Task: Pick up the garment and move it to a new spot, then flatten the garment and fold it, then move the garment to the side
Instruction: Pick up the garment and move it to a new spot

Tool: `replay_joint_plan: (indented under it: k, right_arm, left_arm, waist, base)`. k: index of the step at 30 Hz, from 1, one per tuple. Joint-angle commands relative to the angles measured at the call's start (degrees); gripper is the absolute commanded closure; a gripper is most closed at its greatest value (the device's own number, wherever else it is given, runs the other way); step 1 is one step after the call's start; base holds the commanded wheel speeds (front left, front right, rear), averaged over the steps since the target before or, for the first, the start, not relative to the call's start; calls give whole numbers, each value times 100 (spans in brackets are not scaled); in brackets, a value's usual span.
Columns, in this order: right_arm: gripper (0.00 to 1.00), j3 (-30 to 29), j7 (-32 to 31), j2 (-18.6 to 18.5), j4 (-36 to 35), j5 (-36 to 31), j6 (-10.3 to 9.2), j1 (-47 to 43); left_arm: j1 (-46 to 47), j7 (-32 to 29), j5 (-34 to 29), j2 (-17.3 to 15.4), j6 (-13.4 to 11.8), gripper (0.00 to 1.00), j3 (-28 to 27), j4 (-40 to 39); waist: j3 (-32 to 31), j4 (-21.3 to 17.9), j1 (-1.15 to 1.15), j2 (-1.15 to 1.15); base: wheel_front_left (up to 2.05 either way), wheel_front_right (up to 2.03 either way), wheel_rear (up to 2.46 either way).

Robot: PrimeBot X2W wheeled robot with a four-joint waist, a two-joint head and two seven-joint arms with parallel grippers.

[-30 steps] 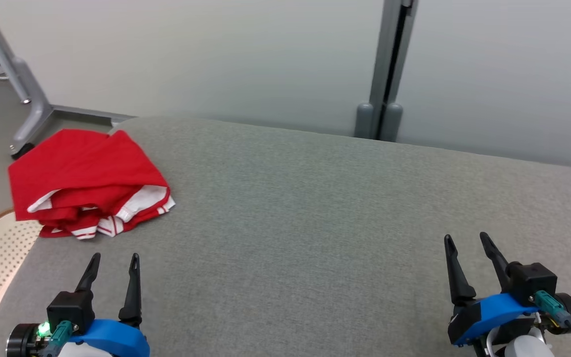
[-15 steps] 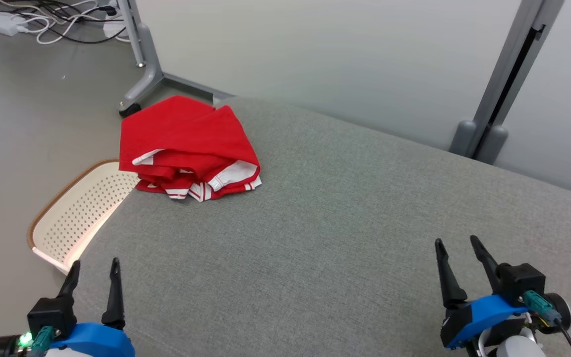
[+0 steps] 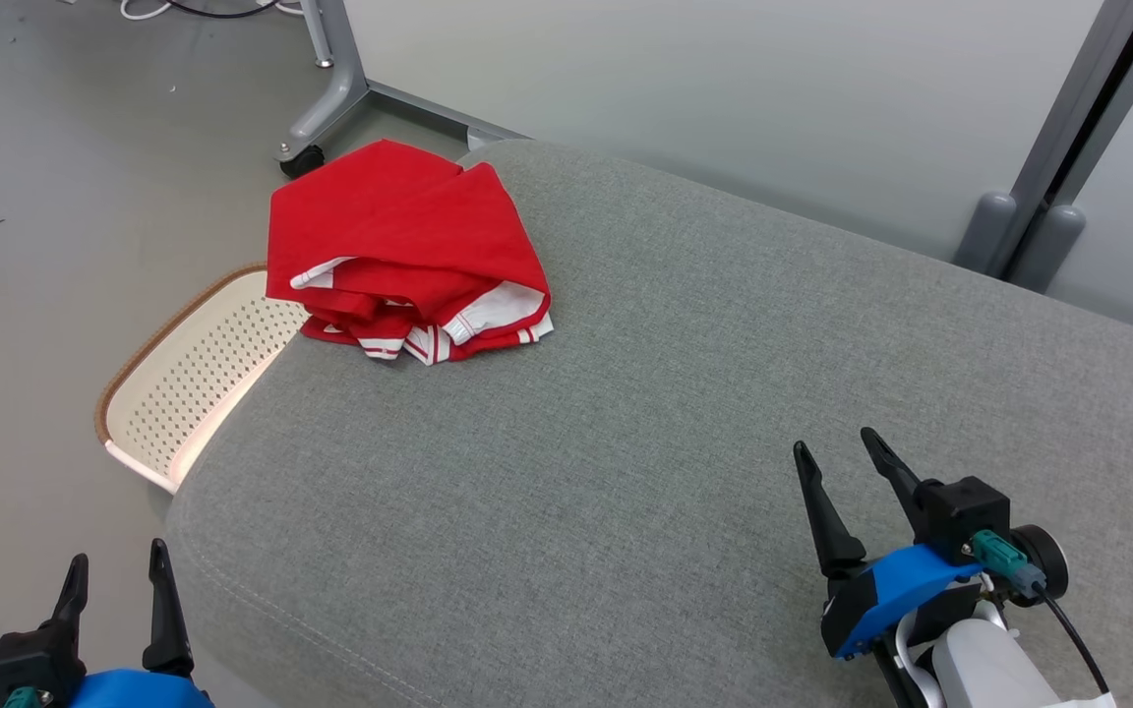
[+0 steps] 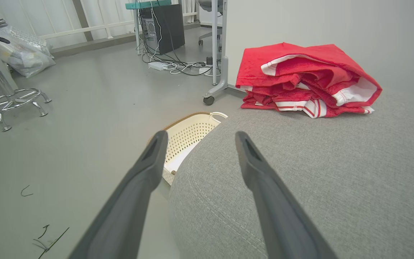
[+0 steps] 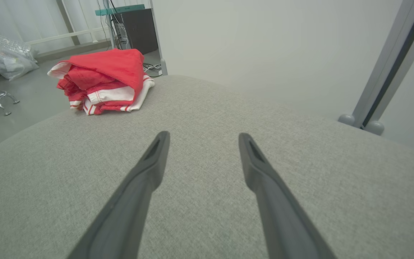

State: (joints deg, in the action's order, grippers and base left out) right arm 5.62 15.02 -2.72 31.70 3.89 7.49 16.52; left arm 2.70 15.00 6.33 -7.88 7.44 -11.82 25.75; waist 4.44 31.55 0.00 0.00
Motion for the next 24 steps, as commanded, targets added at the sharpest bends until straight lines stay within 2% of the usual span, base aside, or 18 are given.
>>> replay_joint_plan:
  k: [1,10,24]
  right_arm:
    - [0,18,24,-31,24,4,1,81]
    - [0,-64,24,-31,12,-34,1,5]
    - [0,-360,25,-32,-311,-266,1,-96]
  left_arm:
    - [-12,27,-40,21,7,0,-13,-32]
    - [64,27,-63,43,7,0,129,22]
    - [999,27,284,-401,8,0,856,376]
  waist:
    - [1,-1,0,0]
    - [-23,-33,0,0]
    - [401,-149,0,0]
  base:
    - [0,0,0]
    - [0,0,0]
    - [0,0,0]
